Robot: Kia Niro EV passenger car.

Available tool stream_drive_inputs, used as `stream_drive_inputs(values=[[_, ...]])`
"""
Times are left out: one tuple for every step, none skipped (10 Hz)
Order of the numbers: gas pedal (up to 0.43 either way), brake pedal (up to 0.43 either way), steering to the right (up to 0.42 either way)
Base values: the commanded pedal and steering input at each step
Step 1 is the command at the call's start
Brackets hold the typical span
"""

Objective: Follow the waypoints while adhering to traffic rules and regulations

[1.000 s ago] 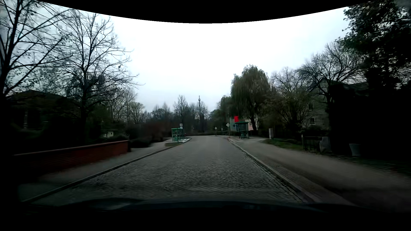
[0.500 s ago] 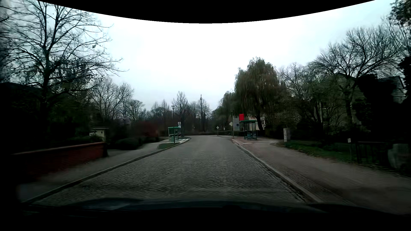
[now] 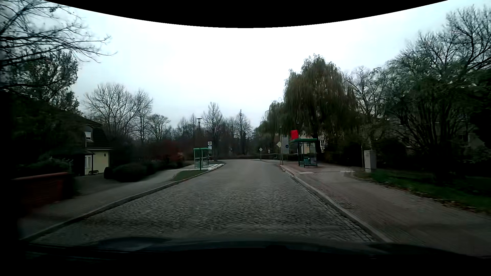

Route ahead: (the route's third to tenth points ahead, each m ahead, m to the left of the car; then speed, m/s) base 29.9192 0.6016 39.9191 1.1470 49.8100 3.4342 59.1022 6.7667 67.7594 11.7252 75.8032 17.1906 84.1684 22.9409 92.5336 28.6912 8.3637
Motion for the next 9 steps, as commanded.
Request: stream_drive_inputs(values=[[0.15, 0.0, -0.001], [0.15, 0.0, 0.0], [0.15, 0.0, 0.001], [0.15, 0.0, 0.003], [0.15, 0.0, 0.007], [0.15, 0.0, 0.008], [0.15, 0.0, 0.008], [0.15, 0.0, 0.008], [0.15, 0.0, 0.01]])
